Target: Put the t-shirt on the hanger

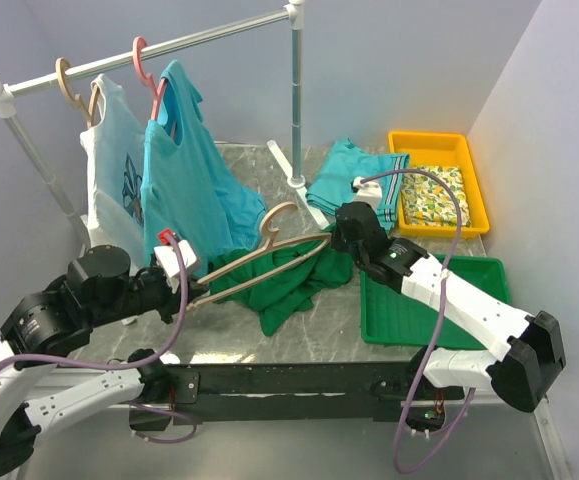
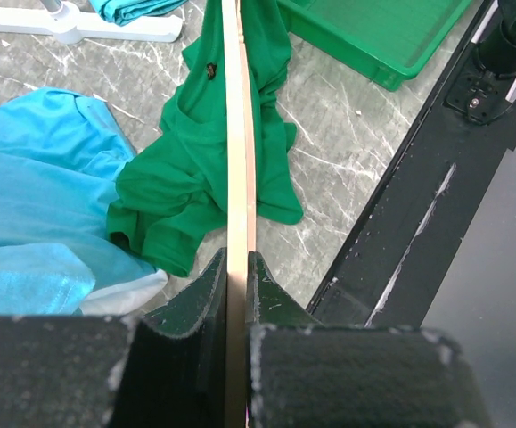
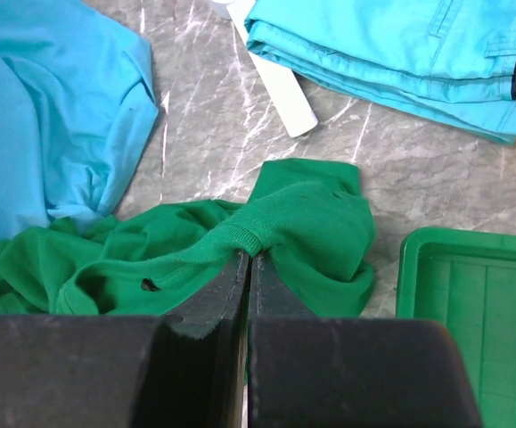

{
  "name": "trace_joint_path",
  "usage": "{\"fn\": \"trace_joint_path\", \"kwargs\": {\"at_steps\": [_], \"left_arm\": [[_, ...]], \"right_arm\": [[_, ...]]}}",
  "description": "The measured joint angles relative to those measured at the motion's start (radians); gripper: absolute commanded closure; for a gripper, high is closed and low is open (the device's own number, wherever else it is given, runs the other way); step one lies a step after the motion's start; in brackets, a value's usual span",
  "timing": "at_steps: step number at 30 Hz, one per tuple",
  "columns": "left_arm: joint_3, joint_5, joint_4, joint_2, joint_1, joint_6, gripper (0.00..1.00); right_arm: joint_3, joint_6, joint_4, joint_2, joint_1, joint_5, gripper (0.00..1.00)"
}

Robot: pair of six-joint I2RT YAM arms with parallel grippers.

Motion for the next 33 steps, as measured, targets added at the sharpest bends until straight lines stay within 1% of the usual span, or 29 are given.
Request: {"fn": "trace_joint_path", "kwargs": {"at_steps": [15,23,28,33], "left_arm": [[0.0,-0.016,0.002,0.015,0.0,-0.015,0.99],[0.0,-0.001,0.01,0.022,0.0,-0.018,0.99],[-0.007,0.013,0.029,0.024,0.0,-0.024,0.99],[-0.05,0.007,0.079,0.031,0.0,-0.032,0.99]], "right_arm": [[-0.035,0.0,-0.007,0.009,-0.013,-0.001,1.0],[-0.036,-0.001,-0.008,0.009,-0.013,-0.007,1.0],[-0.004,-0.005,-0.017,0.015,-0.014,-0.024,1.0],[0.053,-0.008,-0.028,0.015,-0.013,-0.062,1.0]]}}
